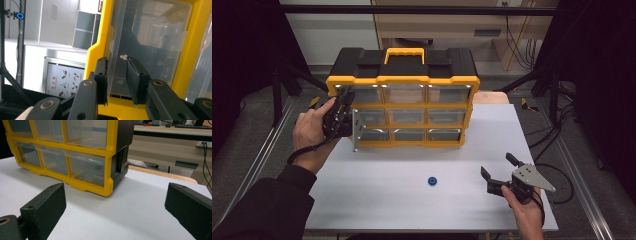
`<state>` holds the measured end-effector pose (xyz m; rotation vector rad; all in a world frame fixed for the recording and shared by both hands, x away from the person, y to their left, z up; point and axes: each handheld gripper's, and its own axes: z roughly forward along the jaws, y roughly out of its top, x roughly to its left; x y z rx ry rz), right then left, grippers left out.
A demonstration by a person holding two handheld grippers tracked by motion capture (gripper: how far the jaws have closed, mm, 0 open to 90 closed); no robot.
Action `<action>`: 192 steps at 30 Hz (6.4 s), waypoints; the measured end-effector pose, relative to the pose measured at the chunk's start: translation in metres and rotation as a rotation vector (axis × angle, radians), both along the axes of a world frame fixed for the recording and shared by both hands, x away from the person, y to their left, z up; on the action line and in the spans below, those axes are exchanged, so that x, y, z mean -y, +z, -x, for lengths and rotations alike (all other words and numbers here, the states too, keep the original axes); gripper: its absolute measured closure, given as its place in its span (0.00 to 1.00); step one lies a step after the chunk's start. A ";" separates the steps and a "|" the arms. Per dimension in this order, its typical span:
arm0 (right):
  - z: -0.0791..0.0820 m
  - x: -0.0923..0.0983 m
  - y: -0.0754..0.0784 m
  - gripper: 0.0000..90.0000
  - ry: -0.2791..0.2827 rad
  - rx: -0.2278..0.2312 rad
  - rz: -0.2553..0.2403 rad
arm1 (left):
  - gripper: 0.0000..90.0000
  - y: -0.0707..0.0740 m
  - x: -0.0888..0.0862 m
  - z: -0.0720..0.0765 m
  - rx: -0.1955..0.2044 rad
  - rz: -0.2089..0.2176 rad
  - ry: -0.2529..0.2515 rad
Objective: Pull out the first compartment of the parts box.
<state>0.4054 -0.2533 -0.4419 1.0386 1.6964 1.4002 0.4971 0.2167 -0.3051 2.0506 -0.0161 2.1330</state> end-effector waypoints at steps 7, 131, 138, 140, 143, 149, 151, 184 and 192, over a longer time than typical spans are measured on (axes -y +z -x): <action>0.000 0.001 0.000 0.04 0.000 0.008 0.004 | 0.77 0.000 -0.002 -0.002 0.009 0.006 0.003; -0.001 0.000 -0.001 0.06 0.001 -0.003 0.018 | 0.90 -0.007 0.006 0.003 0.105 -0.060 0.073; -0.001 0.000 -0.001 0.06 0.003 -0.002 0.018 | 0.90 -0.007 0.006 0.009 0.106 -0.059 0.072; -0.001 0.000 -0.001 0.06 0.003 0.002 0.015 | 0.90 -0.007 0.006 0.010 0.105 -0.060 0.070; -0.001 -0.001 -0.001 0.06 0.003 0.001 0.016 | 0.90 -0.006 0.006 0.012 0.104 -0.061 0.072; -0.002 0.000 -0.001 0.06 0.003 0.001 0.016 | 0.90 -0.008 0.006 0.018 0.112 -0.062 0.073; -0.001 -0.001 -0.001 0.06 0.004 -0.002 0.014 | 0.90 -0.008 0.006 0.021 0.113 -0.058 0.075; -0.001 -0.002 -0.001 0.06 0.008 -0.008 0.016 | 0.91 -0.011 0.004 0.054 0.128 -0.073 0.072; -0.001 -0.002 -0.001 0.06 0.010 -0.006 0.014 | 0.91 -0.011 0.004 0.056 0.122 -0.062 0.072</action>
